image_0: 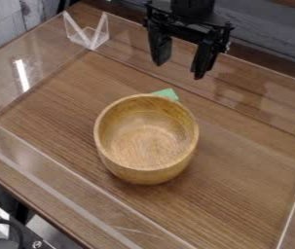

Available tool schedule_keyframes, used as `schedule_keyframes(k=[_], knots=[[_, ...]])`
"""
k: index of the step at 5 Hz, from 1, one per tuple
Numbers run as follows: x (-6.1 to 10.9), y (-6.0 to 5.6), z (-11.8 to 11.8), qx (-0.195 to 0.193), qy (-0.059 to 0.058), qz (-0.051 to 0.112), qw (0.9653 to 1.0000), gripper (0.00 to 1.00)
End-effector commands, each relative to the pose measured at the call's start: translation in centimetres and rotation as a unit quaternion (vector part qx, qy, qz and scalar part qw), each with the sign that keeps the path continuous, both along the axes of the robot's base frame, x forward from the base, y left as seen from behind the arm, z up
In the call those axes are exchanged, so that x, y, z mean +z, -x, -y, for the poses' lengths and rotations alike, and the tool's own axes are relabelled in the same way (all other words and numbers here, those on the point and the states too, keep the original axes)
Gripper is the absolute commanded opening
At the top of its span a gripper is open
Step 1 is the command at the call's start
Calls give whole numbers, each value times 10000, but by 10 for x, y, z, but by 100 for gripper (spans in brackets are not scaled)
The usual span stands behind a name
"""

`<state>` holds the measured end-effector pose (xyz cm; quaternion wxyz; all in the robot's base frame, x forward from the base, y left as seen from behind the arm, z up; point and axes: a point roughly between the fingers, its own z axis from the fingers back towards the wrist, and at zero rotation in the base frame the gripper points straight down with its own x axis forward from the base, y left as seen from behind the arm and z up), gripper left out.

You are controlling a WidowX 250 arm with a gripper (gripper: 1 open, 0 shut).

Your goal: Put the green block in the brown bowl

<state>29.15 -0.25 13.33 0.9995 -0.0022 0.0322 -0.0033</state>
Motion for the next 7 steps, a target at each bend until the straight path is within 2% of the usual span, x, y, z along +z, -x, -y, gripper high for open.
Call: schedule_keyframes(k=[1,2,3,5,7], knots=[[-6,0,-3,-9,14,3,10000,100],[-24,5,-7,-71,22,-120,9999,100],[-33,7,-13,-221,7,-30,9998,100],[-32,15,-20,-534,51,323,9980,100],[-32,17,-24,-729,86,558,9957,100]])
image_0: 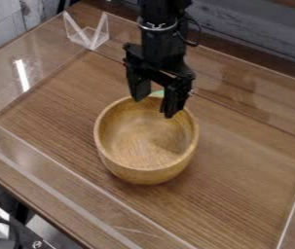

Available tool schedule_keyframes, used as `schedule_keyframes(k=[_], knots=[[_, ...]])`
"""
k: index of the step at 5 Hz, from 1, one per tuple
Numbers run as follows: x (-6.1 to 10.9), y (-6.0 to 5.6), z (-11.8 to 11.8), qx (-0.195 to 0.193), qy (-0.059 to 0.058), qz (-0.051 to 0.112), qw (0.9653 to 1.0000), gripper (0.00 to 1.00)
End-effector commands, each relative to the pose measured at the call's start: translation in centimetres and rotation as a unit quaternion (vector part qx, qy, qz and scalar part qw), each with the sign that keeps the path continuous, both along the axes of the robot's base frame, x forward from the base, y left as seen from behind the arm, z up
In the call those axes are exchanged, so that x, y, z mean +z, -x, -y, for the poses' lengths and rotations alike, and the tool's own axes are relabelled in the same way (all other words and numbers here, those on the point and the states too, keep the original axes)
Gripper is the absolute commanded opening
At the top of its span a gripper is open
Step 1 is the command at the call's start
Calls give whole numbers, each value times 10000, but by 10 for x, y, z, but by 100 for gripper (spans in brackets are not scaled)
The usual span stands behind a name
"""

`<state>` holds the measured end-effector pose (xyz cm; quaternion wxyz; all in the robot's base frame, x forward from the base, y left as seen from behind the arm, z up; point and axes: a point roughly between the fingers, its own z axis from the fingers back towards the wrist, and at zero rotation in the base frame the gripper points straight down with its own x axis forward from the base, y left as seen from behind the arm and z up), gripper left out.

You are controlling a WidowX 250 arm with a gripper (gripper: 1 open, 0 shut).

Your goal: Put the green block in the brown bowl

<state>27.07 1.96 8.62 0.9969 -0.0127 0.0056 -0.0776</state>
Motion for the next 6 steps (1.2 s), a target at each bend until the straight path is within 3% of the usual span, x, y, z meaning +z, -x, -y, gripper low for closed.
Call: schedule_keyframes(k=[1,6], knots=[[16,-5,-4,-74,-4,392,9992,100],[30,-13,-8,-465,50,782,9958,100]])
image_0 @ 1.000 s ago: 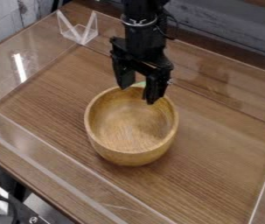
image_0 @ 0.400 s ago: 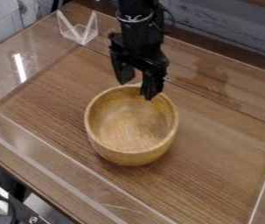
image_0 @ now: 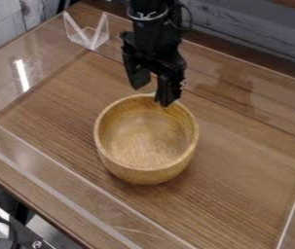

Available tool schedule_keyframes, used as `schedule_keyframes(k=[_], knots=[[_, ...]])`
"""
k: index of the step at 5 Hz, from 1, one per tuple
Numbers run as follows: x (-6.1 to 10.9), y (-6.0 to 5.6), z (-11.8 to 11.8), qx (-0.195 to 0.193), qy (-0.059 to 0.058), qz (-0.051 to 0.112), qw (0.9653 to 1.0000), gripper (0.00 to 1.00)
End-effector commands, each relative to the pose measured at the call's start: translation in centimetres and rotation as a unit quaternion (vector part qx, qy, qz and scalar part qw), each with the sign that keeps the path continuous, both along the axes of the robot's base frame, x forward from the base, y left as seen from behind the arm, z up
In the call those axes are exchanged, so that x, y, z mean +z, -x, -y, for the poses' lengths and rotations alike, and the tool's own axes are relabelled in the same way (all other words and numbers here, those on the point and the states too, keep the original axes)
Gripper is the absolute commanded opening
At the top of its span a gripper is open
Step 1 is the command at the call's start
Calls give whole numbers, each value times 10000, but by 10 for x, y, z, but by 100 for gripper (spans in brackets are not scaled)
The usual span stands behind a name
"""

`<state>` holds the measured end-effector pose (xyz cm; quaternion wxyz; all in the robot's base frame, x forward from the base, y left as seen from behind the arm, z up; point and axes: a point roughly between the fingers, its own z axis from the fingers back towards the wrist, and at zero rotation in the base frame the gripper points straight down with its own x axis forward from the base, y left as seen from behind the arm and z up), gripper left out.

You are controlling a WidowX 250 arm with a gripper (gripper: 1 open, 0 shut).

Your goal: Put the green block in the brown bowl

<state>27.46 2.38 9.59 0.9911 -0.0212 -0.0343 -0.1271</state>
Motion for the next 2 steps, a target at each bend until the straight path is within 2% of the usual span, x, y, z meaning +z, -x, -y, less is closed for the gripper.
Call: schedule_keyframes(k=[1,2], knots=[[21,-11,-4,-39,-49,458,9989,100],[22,-13,-5,-129,-53,524,9985,100]])
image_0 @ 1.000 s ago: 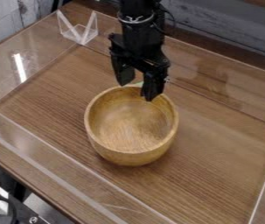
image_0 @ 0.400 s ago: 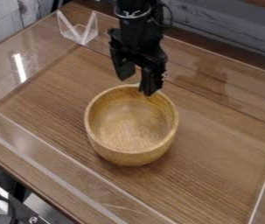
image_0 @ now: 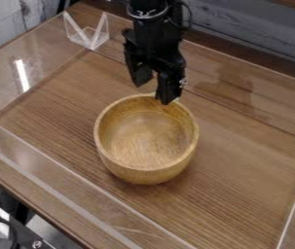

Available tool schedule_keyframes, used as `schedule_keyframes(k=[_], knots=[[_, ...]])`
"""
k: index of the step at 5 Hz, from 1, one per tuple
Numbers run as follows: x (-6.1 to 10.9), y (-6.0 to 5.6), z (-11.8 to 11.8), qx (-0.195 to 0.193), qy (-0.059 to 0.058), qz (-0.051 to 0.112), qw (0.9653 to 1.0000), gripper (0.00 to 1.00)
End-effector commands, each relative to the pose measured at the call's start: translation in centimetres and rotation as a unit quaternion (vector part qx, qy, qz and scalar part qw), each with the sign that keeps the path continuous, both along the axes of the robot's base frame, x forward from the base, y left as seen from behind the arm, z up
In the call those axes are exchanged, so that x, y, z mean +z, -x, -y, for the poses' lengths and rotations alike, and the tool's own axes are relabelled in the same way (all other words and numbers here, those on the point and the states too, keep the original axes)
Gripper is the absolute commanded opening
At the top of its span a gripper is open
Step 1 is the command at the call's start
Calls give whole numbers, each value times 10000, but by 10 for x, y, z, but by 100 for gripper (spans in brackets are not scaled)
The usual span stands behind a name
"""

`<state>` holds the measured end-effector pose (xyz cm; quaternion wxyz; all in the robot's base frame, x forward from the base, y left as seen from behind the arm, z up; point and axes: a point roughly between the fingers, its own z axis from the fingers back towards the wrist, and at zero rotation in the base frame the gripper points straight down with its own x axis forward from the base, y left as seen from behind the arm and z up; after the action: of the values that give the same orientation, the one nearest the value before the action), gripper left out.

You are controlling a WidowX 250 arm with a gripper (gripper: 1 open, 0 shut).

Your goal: Put the green block in the brown bowl

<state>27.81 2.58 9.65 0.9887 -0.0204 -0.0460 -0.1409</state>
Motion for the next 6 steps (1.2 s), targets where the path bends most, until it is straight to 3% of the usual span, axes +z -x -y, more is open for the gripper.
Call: schedule_keyframes(k=[1,6], knots=[[21,-12,-4,-75,-55,472,9988,100],[11,-30,-10,-326,-33,785,9964,100]])
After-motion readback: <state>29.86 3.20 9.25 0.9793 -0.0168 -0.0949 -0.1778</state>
